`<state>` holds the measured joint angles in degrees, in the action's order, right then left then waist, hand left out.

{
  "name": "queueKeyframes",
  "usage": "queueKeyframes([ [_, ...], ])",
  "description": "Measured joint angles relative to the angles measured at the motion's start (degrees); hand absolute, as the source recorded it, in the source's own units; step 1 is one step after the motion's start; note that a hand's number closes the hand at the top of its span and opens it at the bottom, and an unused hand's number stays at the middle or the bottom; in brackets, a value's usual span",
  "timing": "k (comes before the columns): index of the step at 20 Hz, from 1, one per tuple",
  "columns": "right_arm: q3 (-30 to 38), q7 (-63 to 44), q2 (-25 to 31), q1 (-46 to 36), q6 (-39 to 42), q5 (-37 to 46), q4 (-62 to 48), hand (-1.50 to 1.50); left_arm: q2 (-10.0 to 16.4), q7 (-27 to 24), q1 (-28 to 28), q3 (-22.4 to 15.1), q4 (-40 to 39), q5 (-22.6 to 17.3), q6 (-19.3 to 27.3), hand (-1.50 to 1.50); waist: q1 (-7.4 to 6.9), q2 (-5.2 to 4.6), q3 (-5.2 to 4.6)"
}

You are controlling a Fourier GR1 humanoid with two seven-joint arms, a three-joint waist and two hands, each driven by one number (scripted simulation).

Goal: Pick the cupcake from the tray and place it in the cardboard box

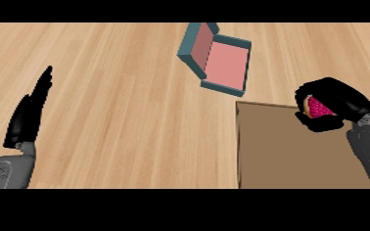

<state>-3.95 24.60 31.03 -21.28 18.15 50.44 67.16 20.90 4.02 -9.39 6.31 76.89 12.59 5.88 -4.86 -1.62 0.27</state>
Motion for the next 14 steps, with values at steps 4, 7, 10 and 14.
queueKeyframes([
  [4,2.40,7.64,2.78,-8.13,-3.79,0.13,-8.90,1.50,-0.60,0.10,-0.61,-0.65,0.08,0.02,-0.27,0.00,-1.19,-0.40,0.08],
  [7,4.34,11.65,3.97,-14.18,-7.37,0.44,-15.25,1.50,-0.69,0.16,-1.21,-0.72,-0.28,0.23,-0.19,0.00,-1.33,-0.49,0.08],
  [10,7.27,16.46,4.59,-19.38,-10.51,-1.13,-20.61,1.50,-0.89,-0.18,-1.19,-0.82,-0.59,0.51,0.02,0.00,-0.93,-0.37,0.06],
  [14,10.32,24.41,4.20,-25.05,-13.99,-3.79,-26.07,1.50,-1.35,0.30,-1.58,-0.86,-1.02,0.86,0.55,0.00,-0.25,-0.13,0.00],
])
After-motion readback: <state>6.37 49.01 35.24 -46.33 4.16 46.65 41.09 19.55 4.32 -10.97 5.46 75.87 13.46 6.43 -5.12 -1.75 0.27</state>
